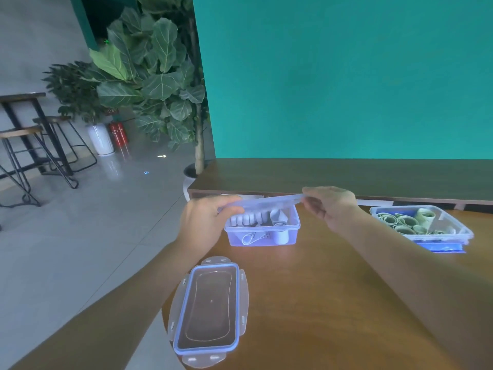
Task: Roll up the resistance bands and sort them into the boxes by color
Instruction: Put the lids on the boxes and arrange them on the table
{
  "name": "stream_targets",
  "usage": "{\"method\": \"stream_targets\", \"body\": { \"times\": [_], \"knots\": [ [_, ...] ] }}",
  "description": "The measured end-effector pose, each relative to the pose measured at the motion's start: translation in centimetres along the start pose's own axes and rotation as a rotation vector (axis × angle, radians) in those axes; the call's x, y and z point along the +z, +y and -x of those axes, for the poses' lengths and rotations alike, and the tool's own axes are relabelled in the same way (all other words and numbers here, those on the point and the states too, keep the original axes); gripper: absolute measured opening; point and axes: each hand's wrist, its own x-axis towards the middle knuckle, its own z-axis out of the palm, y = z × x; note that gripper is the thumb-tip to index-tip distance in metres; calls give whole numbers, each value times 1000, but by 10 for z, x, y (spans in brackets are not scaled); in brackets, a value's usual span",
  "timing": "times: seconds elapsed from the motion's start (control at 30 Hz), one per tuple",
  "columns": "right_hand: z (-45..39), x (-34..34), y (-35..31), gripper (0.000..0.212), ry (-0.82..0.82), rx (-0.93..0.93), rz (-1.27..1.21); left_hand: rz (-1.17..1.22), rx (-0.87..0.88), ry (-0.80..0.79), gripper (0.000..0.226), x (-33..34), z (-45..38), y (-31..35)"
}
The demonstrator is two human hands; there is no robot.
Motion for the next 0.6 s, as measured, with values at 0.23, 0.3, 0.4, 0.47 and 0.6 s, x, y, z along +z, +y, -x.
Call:
{"method": "stream_targets", "body": {
  "times": [0.23, 0.3, 0.4, 0.47, 0.6],
  "knots": [
    [-1, -4, 16, 37, -128, -64, -61, 102, -163, 140, 10, 7, -12, -5],
    [-9, -1, 29, 32, -127, -92, 35, 121, -250, 138, 11, 18, -17, -18],
    [-29, 1, 50, 9, -75, -153, 277, 124, -360, 131, 22, 44, -18, -39],
    [-44, -1, 63, 8, -40, -171, 434, 125, -402, 85, 25, 62, -17, -51],
    [-64, -5, 81, 20, 17, -216, 711, 114, -468, -6, 31, 91, -16, -73]
  ]
}}
